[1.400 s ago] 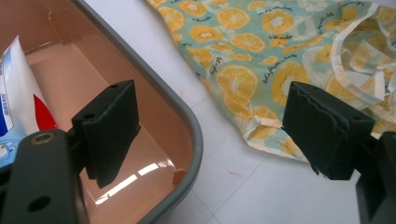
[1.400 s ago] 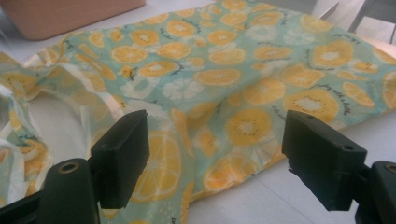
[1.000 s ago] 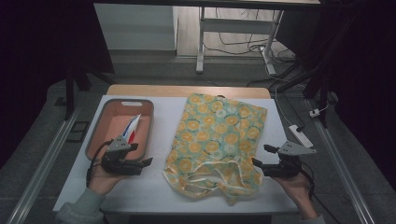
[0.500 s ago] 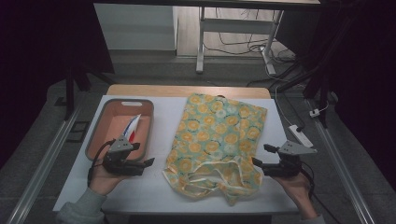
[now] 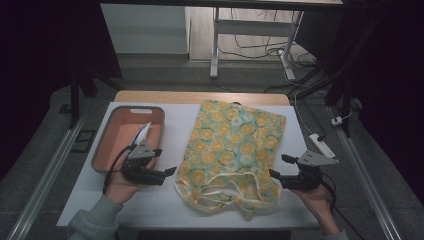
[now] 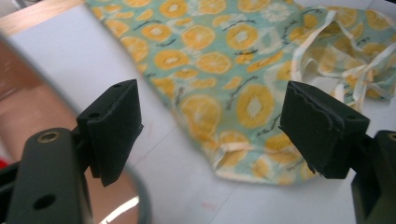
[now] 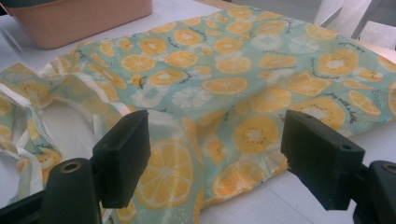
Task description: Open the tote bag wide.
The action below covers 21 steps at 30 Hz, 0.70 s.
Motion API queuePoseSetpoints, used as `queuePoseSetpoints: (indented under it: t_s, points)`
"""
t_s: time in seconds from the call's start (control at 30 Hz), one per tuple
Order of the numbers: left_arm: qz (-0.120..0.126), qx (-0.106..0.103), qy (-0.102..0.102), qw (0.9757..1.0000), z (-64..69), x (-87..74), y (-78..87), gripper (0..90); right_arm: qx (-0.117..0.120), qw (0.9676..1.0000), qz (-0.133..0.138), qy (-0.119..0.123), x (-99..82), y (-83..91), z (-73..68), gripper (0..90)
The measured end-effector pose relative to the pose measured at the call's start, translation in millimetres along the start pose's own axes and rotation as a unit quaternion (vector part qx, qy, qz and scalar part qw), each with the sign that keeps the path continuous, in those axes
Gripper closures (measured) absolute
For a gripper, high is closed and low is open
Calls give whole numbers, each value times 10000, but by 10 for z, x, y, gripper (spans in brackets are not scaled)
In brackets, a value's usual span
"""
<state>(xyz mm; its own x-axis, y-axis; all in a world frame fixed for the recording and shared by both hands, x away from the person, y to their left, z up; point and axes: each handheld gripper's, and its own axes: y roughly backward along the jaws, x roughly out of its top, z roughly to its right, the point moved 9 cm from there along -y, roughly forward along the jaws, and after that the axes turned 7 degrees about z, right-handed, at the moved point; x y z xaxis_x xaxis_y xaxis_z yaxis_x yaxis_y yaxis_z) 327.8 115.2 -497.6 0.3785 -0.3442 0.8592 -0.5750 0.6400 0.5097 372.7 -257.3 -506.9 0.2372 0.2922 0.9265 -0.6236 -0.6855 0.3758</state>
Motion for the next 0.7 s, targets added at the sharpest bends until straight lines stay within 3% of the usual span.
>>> queuePoseSetpoints:
  t_s: [0.33,0.43,0.57,0.63,0.67,0.7]
  points:
    - [-308,-449,-360,9979,247,182,-393,219,37,10000,-46,-16,-19,-20,-15,234]
    - [-444,-612,-551,9956,385,231,-581,220,53,9999,-91,7,-34,-34,-27,234]
    - [-541,-714,-644,9939,483,234,-701,220,61,9999,-114,5,-49,-39,-29,234]
    - [-633,-769,-707,9925,547,202,-761,219,69,9999,-118,-3,-56,-40,-29,234]
    - [-760,-849,-765,9905,603,145,-800,219,65,9999,-119,-10,-59,-38,-29,234]
    - [-760,-849,-765,9905,603,145,-800,218,62,9999,-125,-6,-61,-36,-28,234]
